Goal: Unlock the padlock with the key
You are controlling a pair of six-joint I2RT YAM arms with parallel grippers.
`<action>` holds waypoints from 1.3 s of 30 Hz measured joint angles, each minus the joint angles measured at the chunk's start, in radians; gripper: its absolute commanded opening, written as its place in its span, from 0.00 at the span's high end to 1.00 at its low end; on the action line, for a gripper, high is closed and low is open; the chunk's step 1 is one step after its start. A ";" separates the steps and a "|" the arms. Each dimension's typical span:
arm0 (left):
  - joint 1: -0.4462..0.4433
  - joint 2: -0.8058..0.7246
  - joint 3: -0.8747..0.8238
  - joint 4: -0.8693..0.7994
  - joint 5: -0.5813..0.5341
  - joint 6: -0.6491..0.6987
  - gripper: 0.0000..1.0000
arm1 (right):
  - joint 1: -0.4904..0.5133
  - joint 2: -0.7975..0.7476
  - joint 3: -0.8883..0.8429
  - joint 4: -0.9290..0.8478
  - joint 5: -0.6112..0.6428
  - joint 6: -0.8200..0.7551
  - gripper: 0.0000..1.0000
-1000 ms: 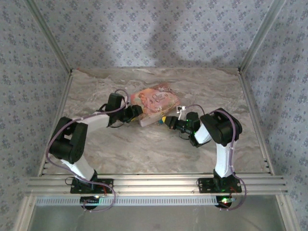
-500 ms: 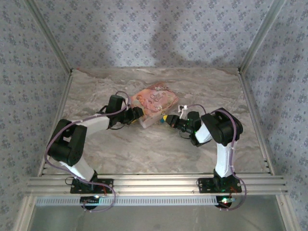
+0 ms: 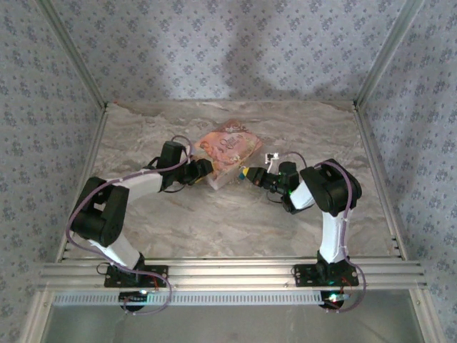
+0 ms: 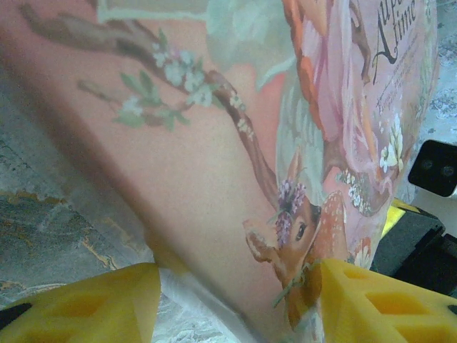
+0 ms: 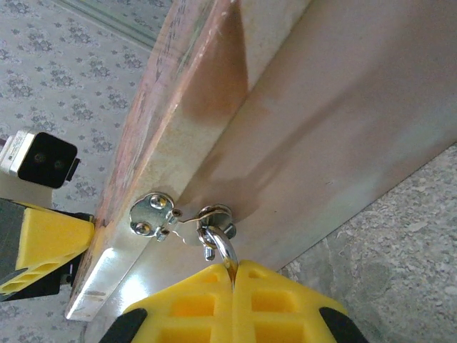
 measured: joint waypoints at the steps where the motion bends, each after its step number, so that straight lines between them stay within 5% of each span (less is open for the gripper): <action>1: 0.000 -0.001 0.000 0.000 0.000 0.000 0.41 | -0.001 0.000 0.002 -0.003 -0.003 0.000 1.00; 21: 0.031 -0.048 -0.031 -0.040 0.009 0.022 0.38 | -0.003 -0.012 0.016 -0.043 -0.018 -0.031 1.00; 29: 0.043 -0.151 -0.037 -0.209 -0.062 0.084 0.35 | 0.008 -0.033 -0.006 -0.042 0.025 -0.029 1.00; 39: -0.043 -0.181 0.229 -0.383 -0.130 0.173 0.35 | 0.075 -0.121 -0.066 -0.053 0.089 -0.030 1.00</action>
